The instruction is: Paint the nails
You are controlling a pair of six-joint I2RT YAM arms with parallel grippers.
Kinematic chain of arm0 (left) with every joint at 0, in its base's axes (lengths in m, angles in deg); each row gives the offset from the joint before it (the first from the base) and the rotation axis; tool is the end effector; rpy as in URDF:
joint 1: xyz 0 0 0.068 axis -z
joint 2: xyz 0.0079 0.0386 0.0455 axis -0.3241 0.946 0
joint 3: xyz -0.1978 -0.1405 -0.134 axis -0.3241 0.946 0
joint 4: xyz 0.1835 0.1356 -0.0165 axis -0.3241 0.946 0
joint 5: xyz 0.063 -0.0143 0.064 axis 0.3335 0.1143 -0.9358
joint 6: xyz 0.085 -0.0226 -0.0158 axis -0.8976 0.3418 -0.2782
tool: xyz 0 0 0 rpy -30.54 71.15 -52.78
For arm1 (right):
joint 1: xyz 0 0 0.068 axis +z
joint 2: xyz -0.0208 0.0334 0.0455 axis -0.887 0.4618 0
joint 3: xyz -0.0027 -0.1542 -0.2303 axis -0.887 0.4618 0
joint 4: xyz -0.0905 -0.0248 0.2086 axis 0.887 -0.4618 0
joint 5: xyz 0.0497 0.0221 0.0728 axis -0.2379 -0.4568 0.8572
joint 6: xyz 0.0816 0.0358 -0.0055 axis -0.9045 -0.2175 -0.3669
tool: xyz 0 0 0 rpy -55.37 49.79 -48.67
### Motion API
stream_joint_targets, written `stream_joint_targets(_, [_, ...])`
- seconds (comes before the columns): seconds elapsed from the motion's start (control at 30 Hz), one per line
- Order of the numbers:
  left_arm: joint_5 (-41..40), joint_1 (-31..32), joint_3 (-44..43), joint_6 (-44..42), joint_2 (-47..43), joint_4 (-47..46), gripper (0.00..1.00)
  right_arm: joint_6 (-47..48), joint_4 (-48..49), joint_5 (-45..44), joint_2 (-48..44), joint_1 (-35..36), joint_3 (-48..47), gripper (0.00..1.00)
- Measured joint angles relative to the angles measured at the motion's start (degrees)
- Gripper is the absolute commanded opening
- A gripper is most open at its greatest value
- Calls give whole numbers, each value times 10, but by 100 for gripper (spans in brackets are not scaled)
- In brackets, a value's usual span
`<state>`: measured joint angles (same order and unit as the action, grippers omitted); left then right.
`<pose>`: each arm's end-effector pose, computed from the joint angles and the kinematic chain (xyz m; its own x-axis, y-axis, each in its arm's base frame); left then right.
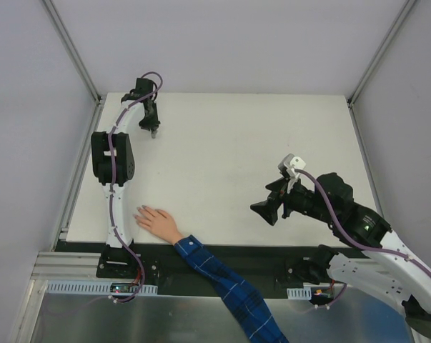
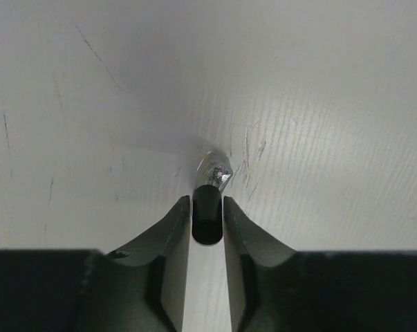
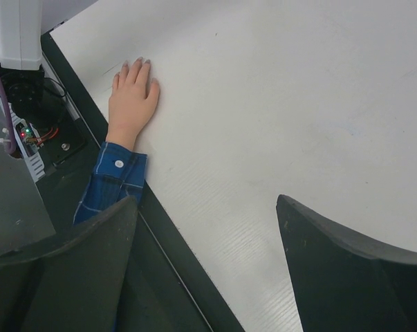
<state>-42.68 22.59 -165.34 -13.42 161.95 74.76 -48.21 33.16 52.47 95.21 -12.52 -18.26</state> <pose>0.5142 -0.0264 0.1906 -0.7638 -0.1148 -0.6351 -0.1157 0.9925 -0.0402 0.0823 0.1150 0.3473 -0.0014 -0.2553 -0.9669 -0.8566 0.4992 -0.1306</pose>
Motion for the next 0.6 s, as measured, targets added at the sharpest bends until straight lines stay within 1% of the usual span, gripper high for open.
stream_joint_targets(0.03, [1, 0, 0, -3, 0, 2, 46, 0, 0, 0, 0, 0, 0, 84])
stream_joint_targets(0.13, [3, 0, -1, -8, 0, 12, 57, -3, 0, 0, 0, 0, 0, 85])
stream_joint_targets(0.33, [4, 0, -17, -11, -5, 42, 64, -15, -15, -14, -1, 0, -8, 85])
stream_joint_targets(0.37, [5, 0, -20, -11, -13, 47, 71, -18, -30, -31, 2, 0, -19, 86])
stream_joint_targets(0.43, [15, 1, -23, -11, -45, 61, 75, -27, -63, -76, 9, 0, -51, 89])
stream_joint_targets(0.47, [23, 2, -23, -10, -69, 66, 76, -31, -79, -108, 14, 0, -70, 90])
stream_joint_targets(0.5, [36, 4, -23, -9, -98, 69, 76, -34, -96, -139, 19, 0, -89, 91])
stream_joint_targets(0.53, [50, 6, -24, -7, -126, 70, 80, -36, -115, -171, 24, 0, -109, 91])
stream_joint_targets(0.57, [75, 12, -24, -3, -172, 70, 88, -39, -135, -205, 31, 0, -131, 92])
stream_joint_targets(0.6, [91, 19, -25, -2, -207, 70, 90, -41, -152, -237, 39, 0, -151, 92])
